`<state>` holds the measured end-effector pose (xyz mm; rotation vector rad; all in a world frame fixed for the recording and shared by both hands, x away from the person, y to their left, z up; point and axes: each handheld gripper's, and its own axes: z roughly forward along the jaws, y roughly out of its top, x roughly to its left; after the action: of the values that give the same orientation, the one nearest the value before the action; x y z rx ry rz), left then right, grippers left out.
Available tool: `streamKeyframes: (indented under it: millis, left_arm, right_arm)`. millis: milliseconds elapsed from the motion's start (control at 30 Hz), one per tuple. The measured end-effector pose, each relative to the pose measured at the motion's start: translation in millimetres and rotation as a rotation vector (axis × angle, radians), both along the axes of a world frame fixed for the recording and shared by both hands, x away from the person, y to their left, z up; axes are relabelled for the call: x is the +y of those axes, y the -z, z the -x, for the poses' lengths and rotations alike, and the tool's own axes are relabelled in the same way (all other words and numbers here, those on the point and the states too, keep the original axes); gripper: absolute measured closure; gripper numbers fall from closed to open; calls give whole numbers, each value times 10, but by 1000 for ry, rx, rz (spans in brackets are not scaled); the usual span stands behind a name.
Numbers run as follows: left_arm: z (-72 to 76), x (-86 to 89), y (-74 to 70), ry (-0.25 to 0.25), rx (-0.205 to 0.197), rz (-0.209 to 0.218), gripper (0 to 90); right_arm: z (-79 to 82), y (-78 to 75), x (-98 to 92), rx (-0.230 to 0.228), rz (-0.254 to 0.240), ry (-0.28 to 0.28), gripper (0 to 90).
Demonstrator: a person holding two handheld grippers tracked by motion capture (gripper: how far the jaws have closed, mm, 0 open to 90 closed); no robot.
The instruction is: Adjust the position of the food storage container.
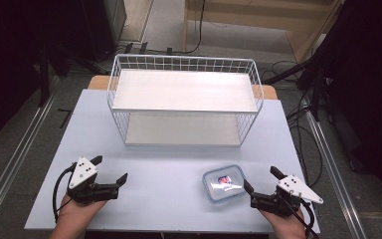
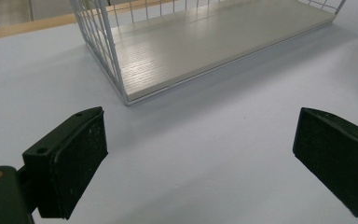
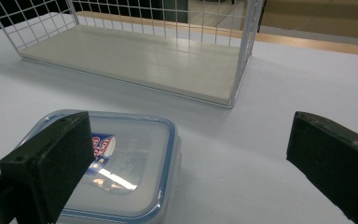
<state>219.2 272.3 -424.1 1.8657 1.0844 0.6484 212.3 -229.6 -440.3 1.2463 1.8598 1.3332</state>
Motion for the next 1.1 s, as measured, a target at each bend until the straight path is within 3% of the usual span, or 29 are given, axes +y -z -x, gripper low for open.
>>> streamKeyframes:
  millis: [433,567,867,933,967,1000,1033,1067,1100]
  left_arm:
    - [-8,-31,38,-4,7,1,32]
    - [-6,-29,63,-17,11,3,30]
    - [-24,-45,78,-5,14,11,18]
    - [-30,-62,81,4,24,12,0]
    - [-28,-68,81,6,25,8,0]
    - [-24,-82,83,5,20,14,0]
    - [-20,-89,81,6,20,12,0]
    - [-17,-101,83,3,12,21,0]
    - [-17,-101,83,3,12,21,0]
  right_arm:
    - [5,29,-40,9,-12,8,19]
    - [-2,58,-84,27,-17,23,65]
    - [-22,114,-243,83,-36,55,297]
    - [-26,156,-244,117,-20,46,432]
    - [-26,156,-244,117,-20,46,432]
    - [-29,191,-230,146,-8,32,552]
    - [-29,191,-230,146,-8,32,552]
    - [-31,236,-191,179,31,28,707]
    - [-31,236,-191,179,31,28,707]
